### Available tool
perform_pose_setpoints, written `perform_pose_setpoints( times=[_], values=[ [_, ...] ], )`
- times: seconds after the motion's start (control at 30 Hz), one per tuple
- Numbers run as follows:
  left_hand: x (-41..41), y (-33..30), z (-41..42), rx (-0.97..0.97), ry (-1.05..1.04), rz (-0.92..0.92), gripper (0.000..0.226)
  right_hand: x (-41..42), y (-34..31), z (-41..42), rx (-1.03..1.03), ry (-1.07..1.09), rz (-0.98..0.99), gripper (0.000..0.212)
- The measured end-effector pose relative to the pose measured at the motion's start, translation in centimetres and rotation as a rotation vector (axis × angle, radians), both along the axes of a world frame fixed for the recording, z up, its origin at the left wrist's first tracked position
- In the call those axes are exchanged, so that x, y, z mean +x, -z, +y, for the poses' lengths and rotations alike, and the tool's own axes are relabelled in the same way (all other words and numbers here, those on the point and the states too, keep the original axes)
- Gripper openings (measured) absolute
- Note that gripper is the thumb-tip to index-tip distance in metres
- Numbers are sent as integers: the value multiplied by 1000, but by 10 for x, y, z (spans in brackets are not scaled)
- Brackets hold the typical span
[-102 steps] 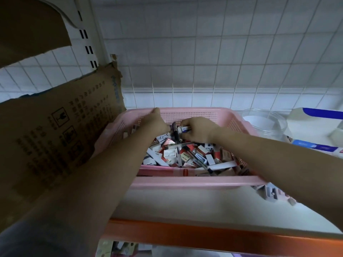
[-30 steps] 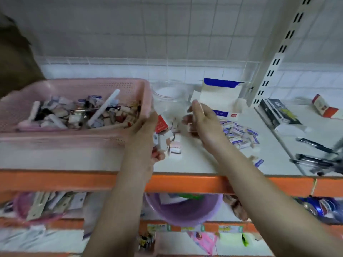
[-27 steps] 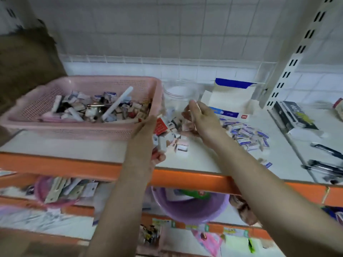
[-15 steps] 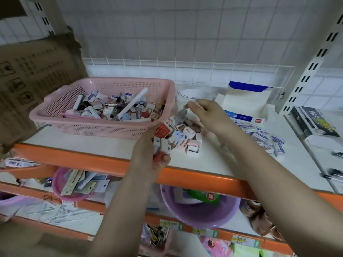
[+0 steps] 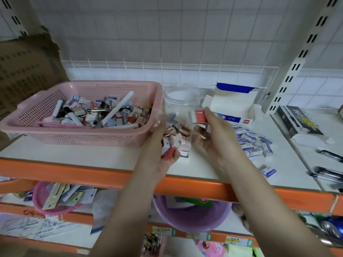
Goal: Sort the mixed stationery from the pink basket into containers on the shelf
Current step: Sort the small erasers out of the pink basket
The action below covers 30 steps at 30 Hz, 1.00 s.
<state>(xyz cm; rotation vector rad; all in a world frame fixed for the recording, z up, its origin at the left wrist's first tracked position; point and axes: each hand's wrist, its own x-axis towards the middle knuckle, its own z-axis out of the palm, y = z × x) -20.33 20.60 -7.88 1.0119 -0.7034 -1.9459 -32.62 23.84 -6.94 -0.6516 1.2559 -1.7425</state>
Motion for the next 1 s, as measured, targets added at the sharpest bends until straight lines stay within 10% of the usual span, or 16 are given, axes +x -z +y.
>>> perform_pose_setpoints(
  times=[0.1, 0.27, 0.53, 0.77, 1.0],
  values=[
    [-7, 2, -7, 139, -83, 232, 10, -10, -6, 12, 37, -24, -141, 15],
    [-28, 6, -12, -67, -121, 81, 26, 14, 16, 14, 112, -131, 512, 20],
    [-30, 5, -21, -172, -58, 68, 26, 6, 17, 1, -20, 4, 691, 30],
    [-43, 10, -35, -567, -58, -321, 22, -29, 2, 6, 52, 131, 32, 29],
    [-50, 4, -55, -867, -2, -547, 22, -31, 4, 11, 85, 55, -89, 25]
  ],
)
